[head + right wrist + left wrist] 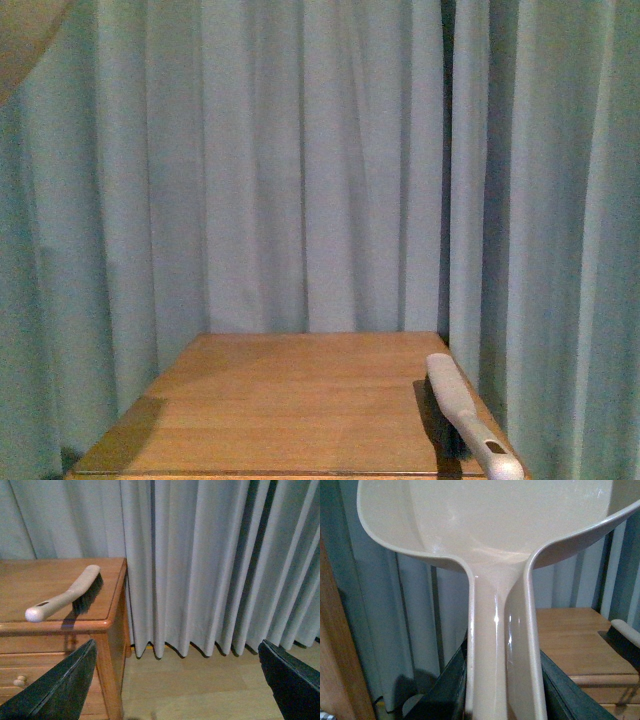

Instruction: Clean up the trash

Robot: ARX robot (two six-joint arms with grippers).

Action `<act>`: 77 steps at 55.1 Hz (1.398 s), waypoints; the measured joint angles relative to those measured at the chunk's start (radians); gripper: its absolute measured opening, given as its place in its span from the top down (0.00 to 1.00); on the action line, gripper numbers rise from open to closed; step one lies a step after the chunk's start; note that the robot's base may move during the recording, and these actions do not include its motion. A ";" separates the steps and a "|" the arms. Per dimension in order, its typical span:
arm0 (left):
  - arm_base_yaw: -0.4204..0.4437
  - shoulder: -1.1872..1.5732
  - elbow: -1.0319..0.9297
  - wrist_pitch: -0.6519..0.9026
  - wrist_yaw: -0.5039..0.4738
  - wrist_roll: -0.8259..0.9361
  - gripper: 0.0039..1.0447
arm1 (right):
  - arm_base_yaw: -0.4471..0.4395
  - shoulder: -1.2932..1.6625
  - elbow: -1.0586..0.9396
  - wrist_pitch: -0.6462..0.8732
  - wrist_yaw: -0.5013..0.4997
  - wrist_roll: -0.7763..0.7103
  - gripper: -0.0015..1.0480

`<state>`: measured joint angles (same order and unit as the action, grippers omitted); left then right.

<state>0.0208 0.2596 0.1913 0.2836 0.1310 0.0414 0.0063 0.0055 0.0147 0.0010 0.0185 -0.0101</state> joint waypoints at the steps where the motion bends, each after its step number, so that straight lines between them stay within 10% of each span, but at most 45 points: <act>1: 0.002 -0.003 -0.001 -0.004 0.000 -0.004 0.74 | 0.020 0.013 -0.001 0.029 0.072 -0.030 0.07; 5: 0.006 -0.004 -0.002 -0.006 0.003 -0.010 0.74 | 0.151 0.101 0.000 0.190 0.397 -0.148 0.07; 12: 0.006 -0.005 -0.002 -0.007 0.008 -0.014 0.74 | 0.312 0.292 0.009 0.299 0.671 -0.282 0.07; 24: 0.007 -0.005 -0.002 -0.007 0.007 -0.015 0.74 | 0.362 0.809 0.357 0.232 0.494 -0.162 0.07; 41: 0.007 -0.006 -0.002 -0.007 0.007 -0.018 0.74 | 0.387 1.456 1.048 -0.173 0.211 0.381 0.07; 77: 0.007 -0.006 -0.002 -0.007 0.007 -0.021 0.74 | 0.401 1.819 1.304 -0.348 0.092 0.827 0.07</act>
<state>0.0277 0.2539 0.1890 0.2764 0.1383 0.0208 0.4076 1.8244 1.3182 -0.3470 0.1108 0.8165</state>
